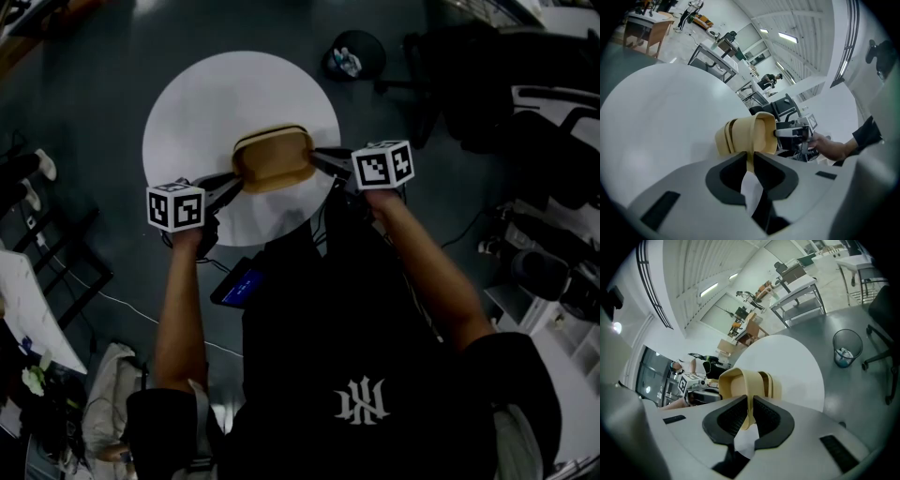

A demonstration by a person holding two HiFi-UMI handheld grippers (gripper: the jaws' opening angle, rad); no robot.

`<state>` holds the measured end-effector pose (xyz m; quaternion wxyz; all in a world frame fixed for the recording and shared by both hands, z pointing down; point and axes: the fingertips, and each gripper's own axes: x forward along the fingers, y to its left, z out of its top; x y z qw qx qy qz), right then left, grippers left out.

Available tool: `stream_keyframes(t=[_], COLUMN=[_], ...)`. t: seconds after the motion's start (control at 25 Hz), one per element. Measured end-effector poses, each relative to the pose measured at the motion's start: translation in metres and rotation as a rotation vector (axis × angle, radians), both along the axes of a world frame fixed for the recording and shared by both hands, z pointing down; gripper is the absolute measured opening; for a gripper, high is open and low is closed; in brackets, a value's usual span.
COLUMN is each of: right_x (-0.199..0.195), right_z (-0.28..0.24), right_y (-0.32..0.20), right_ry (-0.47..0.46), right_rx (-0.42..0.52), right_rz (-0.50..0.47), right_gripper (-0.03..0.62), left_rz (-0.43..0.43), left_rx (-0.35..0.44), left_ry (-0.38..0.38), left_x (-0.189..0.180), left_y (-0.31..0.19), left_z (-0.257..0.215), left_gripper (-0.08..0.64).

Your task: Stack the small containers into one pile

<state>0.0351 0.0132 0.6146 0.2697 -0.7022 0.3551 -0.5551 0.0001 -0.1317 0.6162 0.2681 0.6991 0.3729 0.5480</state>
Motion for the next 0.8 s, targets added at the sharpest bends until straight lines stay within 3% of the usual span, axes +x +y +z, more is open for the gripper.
stream_keyframes(t=[0.4,0.64,0.8], right_x=[0.001,0.006,0.008], right_z=[0.009,0.014,0.007], right_y=[-0.003,-0.002,-0.005], right_ry=[0.015,0.115,0.127], right_rx=[-0.085,-0.193,-0.171], right_rz=[-0.05,-0.141,-0.123], right_gripper=[0.061,0.061,0.061], left_rz=[0.019,0.025,0.018], left_rx=[0.033,0.061,0.056], left_ry=[-0.018,0.021,0.037], left_x=[0.001,0.007,0.007], left_y=[-0.003,-0.001,-0.001], left_z=[0.008,0.011,0.007], left_gripper=[0.051,0.052,0.052])
